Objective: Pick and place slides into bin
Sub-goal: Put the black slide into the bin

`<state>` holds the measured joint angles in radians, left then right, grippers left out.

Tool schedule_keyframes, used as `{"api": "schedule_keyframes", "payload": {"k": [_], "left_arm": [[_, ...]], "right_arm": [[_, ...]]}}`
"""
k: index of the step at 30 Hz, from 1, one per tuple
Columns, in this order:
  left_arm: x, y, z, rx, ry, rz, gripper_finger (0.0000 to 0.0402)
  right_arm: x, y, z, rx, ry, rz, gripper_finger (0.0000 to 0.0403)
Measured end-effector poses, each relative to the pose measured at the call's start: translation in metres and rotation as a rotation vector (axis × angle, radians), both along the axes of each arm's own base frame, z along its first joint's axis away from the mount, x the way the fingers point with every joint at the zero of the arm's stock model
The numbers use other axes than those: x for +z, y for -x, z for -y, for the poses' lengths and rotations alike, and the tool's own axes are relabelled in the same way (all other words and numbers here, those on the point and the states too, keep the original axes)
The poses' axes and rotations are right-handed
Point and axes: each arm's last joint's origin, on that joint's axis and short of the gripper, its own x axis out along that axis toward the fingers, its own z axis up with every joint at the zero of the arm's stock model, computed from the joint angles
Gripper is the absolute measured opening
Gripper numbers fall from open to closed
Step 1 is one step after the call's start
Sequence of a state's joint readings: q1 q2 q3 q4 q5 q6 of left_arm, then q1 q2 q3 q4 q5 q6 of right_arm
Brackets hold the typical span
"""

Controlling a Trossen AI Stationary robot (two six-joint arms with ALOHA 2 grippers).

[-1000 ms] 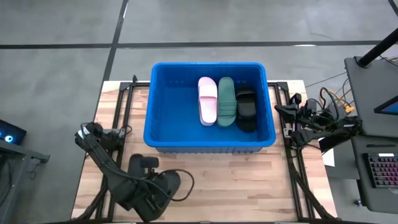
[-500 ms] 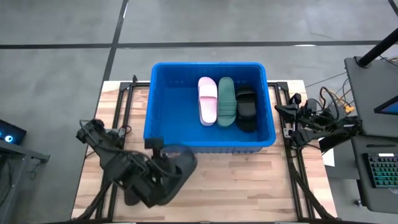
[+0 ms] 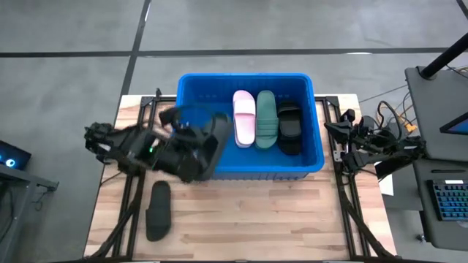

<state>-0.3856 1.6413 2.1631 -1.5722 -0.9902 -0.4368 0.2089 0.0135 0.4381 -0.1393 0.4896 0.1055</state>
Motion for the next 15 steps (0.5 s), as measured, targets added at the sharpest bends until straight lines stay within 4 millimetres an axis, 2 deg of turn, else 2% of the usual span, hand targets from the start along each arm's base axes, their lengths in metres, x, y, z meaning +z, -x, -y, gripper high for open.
{"api": "schedule_keyframes", "payload": {"k": [9, 15], "left_arm": [[-0.011, -0.021, -0.070, 0.152, -0.142, -0.211, 0.0000], [-0.032, -0.051, -0.110, 0.093, -0.199, -0.329, 0.0000]], "right_arm": [[0.000, 0.000, 0.000, 0.000, 0.000, 0.003, 0.0008], [0.000, 0.000, 0.000, 0.000, -0.001, 0.005, 0.0008]]}}
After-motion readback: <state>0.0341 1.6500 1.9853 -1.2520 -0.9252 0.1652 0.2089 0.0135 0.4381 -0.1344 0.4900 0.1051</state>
